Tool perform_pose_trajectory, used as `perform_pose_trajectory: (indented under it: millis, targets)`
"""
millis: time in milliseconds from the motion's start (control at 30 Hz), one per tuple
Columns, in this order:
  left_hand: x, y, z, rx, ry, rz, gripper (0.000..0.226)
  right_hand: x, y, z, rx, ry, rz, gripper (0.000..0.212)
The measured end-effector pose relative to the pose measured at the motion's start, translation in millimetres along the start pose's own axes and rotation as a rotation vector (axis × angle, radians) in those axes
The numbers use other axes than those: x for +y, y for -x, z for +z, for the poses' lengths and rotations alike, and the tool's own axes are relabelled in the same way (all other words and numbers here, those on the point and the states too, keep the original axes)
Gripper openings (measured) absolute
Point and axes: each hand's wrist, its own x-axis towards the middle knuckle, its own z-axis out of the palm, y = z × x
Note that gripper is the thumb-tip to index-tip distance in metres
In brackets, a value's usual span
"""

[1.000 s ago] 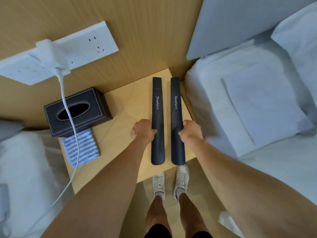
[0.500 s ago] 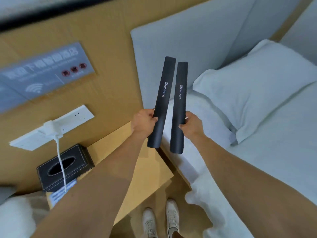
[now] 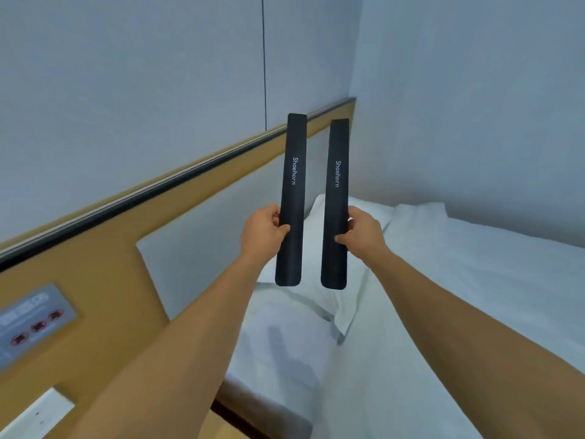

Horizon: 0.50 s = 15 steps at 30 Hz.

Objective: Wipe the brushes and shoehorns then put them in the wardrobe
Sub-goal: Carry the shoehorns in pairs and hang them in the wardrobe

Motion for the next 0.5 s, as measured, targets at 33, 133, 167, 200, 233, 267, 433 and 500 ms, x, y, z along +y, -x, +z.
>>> perform_pose_trajectory:
  millis: [33, 133, 167, 200, 233, 267, 433, 500]
  targets:
    - [15, -2, 2, -0.012, 0.011, 0.042, 0.017, -1, 4, -16, 0.041, 0.0, 0.003, 0.051]
    - [58, 1, 11, -0.059, 0.074, 0.149, 0.017, 2, 25, -57, 0.149, -0.004, 0.026, 0.055]
    - [71, 4, 14, -0.073, 0.094, 0.181, 0.017, 4, 34, -69, 0.18, -0.006, 0.038, 0.055]
    - [83, 8, 17, -0.086, 0.111, 0.217, 0.017, 7, 43, -81, 0.211, -0.01, 0.052, 0.053]
    - [95, 12, 21, -0.098, 0.123, 0.256, 0.017, 11, 52, -94, 0.244, -0.014, 0.069, 0.051]
    - [107, 16, 24, -0.109, 0.129, 0.292, 0.017, 14, 62, -106, 0.274, -0.017, 0.085, 0.048]
    - [163, 48, 49, -0.242, 0.202, 0.411, 0.018, 42, 126, -167, 0.445, -0.009, 0.179, 0.031]
    - [187, 65, 63, -0.313, 0.256, 0.444, 0.017, 54, 158, -192, 0.518, 0.012, 0.229, 0.029]
